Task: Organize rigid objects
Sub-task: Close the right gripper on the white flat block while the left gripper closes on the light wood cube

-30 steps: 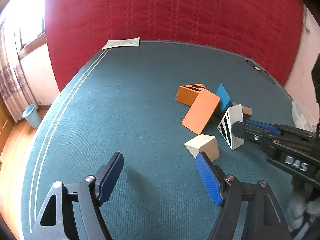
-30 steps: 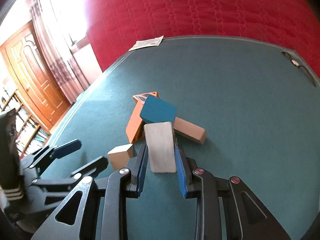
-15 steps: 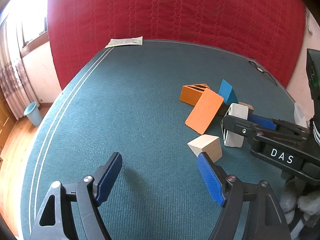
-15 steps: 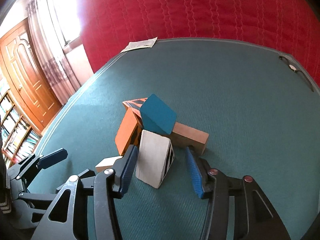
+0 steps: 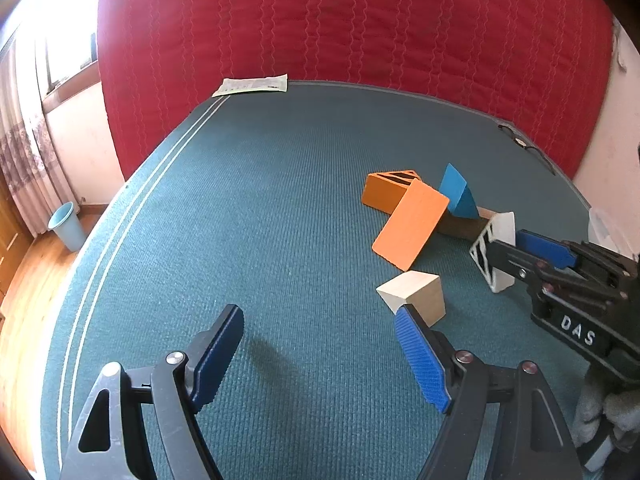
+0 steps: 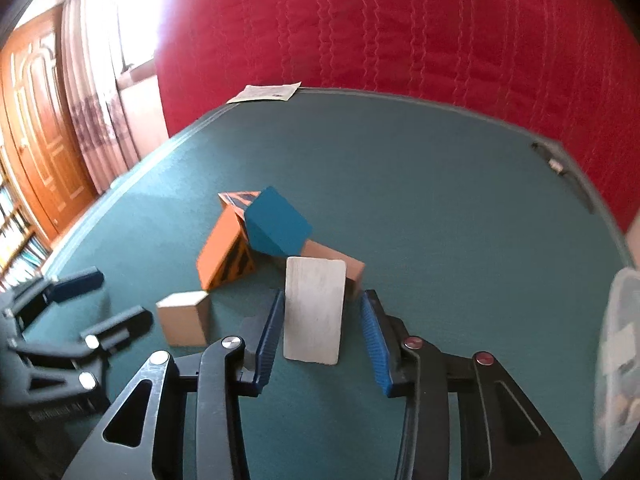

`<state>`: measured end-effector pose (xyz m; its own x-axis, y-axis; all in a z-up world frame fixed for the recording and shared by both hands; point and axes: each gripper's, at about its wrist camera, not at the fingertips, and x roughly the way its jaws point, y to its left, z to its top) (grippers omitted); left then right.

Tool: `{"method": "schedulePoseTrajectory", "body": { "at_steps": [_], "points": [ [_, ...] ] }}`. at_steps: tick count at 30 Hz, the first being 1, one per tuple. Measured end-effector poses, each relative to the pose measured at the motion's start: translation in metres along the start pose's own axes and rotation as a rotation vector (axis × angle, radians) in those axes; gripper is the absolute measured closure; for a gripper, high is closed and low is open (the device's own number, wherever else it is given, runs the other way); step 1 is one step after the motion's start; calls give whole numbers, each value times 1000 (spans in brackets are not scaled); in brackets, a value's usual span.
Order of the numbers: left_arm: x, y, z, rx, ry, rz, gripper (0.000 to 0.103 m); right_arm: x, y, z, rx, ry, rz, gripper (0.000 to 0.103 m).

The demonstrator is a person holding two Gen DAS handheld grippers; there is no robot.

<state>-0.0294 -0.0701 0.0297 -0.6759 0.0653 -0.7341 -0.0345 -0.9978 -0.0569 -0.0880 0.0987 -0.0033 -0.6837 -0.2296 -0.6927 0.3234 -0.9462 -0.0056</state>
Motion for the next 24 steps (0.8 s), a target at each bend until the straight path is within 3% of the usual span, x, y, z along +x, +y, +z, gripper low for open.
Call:
{"method": "schedulePoseTrajectory", "body": {
  "at_steps": [8,14,18,19,20,24],
  "points": [
    [-5,-10,1,16,-35,11,22,6,-20,-3,60,26,45,62],
    [1,-26,8,-19,-10,-28,22,7,-24,-5,63,31,55,62],
    [14,-36,14,-49,25,-11,22,5,-32,-9,64,32,45,62],
    [17,-38,14,-54,36,-8,24,4,-33,-10,67,33,46,62],
    [23,-40,15,-59,55,1,34,3,-36,-12,75,35,48,62],
    [28,-45,15,-64,58,19,37,2,-41,-14,98,39,62,62]
  ]
}}
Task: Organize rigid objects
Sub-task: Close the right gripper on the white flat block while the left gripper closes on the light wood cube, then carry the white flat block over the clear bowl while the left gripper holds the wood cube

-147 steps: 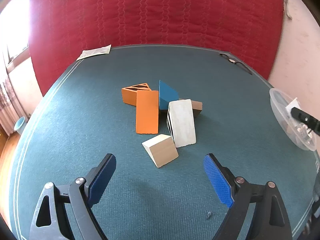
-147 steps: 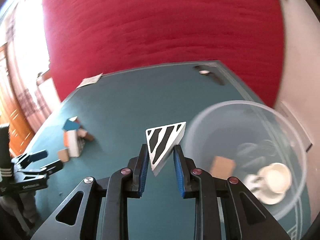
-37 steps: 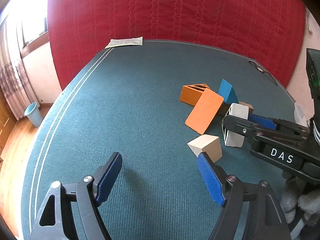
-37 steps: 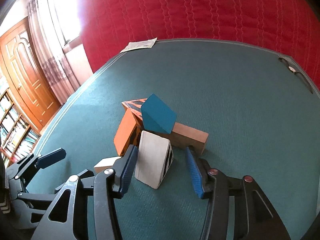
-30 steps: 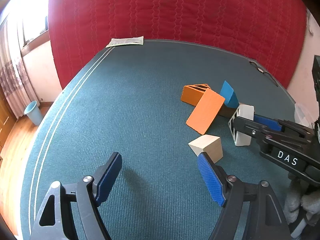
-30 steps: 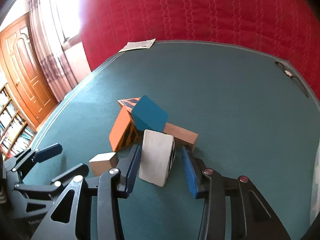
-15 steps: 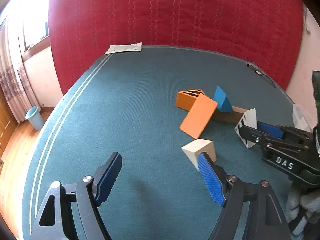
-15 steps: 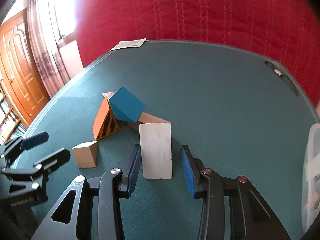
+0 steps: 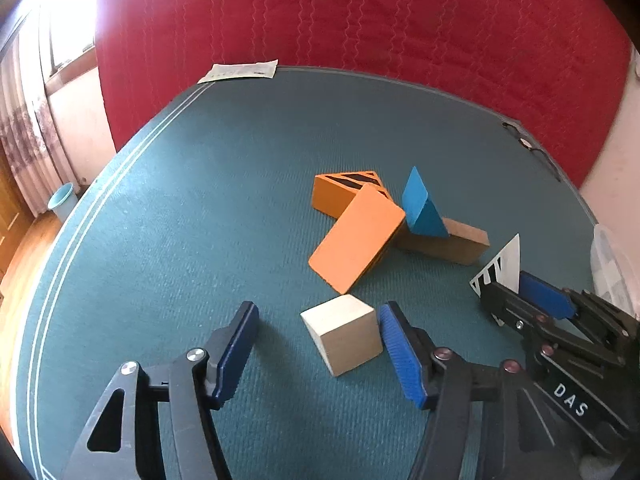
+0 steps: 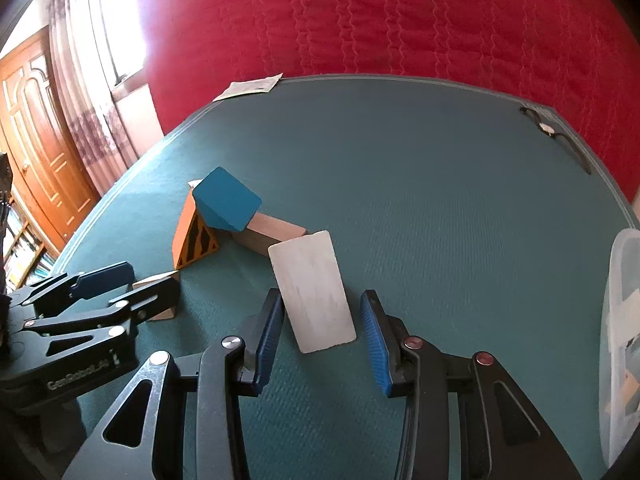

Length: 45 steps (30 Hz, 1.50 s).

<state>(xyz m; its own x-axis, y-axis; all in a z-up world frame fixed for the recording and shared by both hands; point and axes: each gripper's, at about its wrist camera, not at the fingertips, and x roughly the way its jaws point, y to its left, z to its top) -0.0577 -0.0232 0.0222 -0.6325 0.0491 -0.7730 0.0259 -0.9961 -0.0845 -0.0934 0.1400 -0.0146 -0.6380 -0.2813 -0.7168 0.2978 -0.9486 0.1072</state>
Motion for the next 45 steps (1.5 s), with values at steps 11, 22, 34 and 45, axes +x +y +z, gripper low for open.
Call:
{"method": "schedulePoseTrajectory", "body": {
  "at_steps": [11,22,34,45],
  "points": [
    [-5,-2,-9,17,-35,36,71,-1,1,-1,12,-2,12,62],
    [-16,3,-17,23,-68,15,71,-13,-4,-8,30,-47,55,69],
    [-18,2,-23,33,-81,17,71,-34,-16,-23,28,-65,48,69],
    [-19,-2,-24,45,-95,28,71,-32,-21,-28,31,-18,24,66]
  ]
}}
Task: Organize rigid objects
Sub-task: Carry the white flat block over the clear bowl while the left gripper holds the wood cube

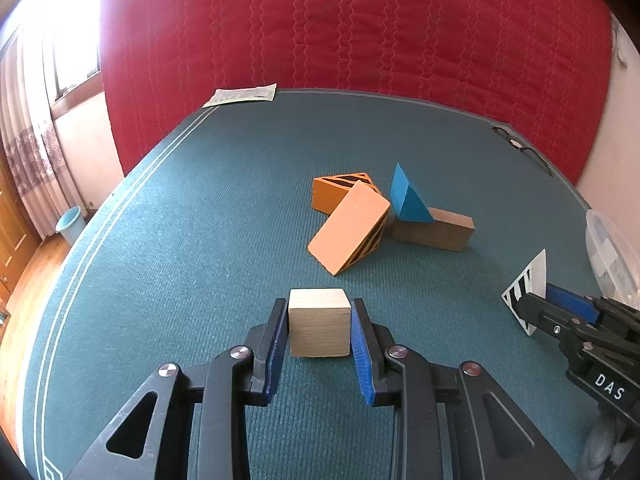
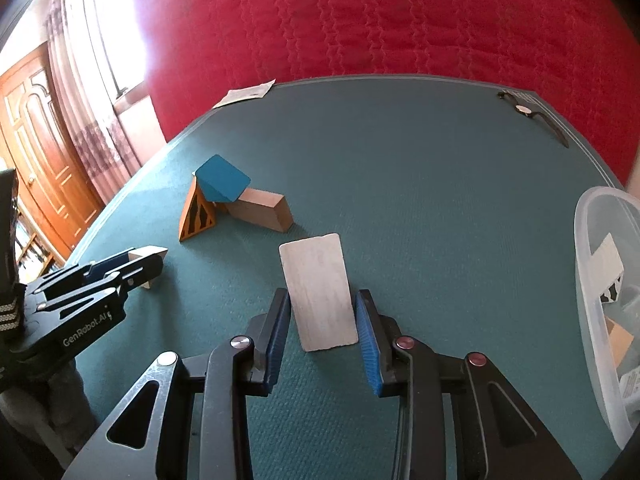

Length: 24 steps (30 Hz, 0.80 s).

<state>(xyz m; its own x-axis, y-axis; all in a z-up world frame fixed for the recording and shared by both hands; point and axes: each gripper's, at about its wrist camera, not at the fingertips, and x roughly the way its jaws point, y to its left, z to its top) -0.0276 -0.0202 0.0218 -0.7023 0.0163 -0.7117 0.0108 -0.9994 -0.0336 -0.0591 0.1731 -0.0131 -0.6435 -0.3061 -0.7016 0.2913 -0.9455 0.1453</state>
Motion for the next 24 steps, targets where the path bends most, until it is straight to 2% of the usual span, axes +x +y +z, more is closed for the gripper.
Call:
{"method": "schedulePoseTrajectory", "body": {
  "at_steps": [1,3,8,9,10,11,17,24],
  "points": [
    [-1,-1,0,1,0,0,71,0,2,0,-7,1,0,60],
    [-1,-1,0,5,-1,0,71,1,2,0,-10,-1,-3,55],
    [-2,-2,0,10,-5,5,71,8,2,5,-1,16,0,56],
    [-3,-3,0,8,-6,7,71,9,1,7,4,13,-2,57],
    [-3,-3,-1,7,-6,7,71,10,1,8,2,13,-5,67],
    [-3,-4,-2,7,-7,7,71,11,1,8,0,15,-8,70],
    [-7,-9,-5,14,-9,-4,71,2,4,6,-6,-7,-3,70],
    [-9,-12,-6,15,-7,-18,71,-32,-12,4,27,-70,-14,70]
  ]
}}
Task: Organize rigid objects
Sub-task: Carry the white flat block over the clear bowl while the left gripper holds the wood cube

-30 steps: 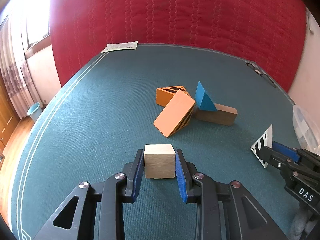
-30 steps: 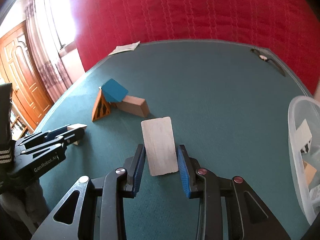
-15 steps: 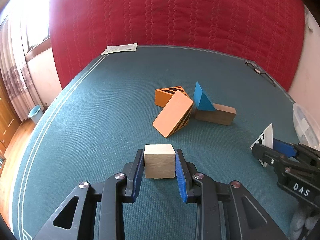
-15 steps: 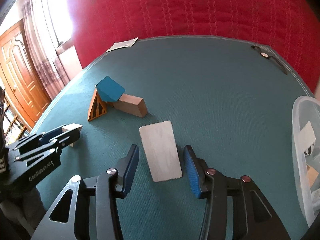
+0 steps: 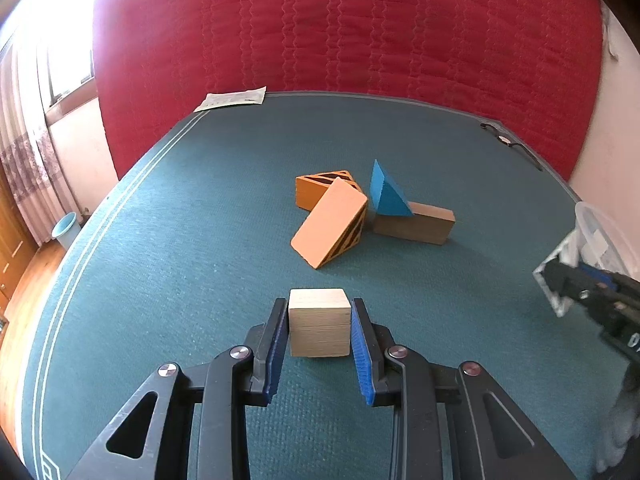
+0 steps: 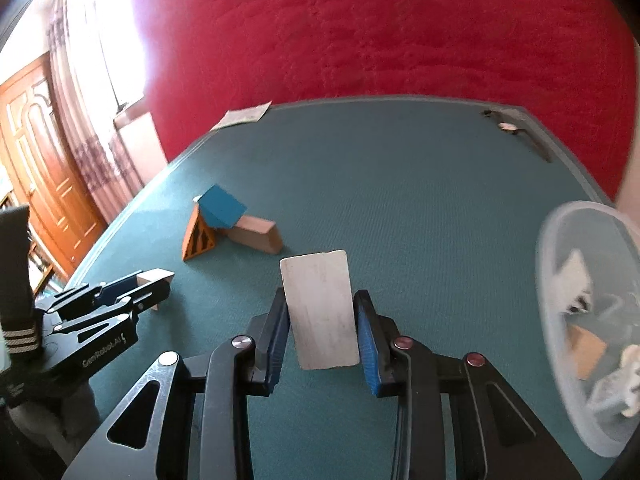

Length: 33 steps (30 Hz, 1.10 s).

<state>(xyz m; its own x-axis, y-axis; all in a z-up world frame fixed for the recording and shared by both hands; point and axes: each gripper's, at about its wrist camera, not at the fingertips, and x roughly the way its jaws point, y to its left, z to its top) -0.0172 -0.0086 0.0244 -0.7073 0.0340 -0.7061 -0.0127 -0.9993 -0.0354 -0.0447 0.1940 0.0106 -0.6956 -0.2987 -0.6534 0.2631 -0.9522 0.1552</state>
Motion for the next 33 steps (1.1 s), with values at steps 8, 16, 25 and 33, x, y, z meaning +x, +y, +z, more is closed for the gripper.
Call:
{"method": "schedulePoseTrajectory", "body": {
  "at_steps": [8,16,25,33],
  "points": [
    [-6,-13,3,2,-7,-16,71,-47,-54,-6,125,-74,-110,70],
    [-18,-31,5,20,-29,-41,71,-82,-109,-4,230,-149,-245,70],
    [-25,-54,12,48,-48,-71,71,-95,-163,-12,322,-160,-357,70],
    [-31,-82,15,90,-61,-94,71,-106,-189,-20,355,-176,-381,70]
  ]
}}
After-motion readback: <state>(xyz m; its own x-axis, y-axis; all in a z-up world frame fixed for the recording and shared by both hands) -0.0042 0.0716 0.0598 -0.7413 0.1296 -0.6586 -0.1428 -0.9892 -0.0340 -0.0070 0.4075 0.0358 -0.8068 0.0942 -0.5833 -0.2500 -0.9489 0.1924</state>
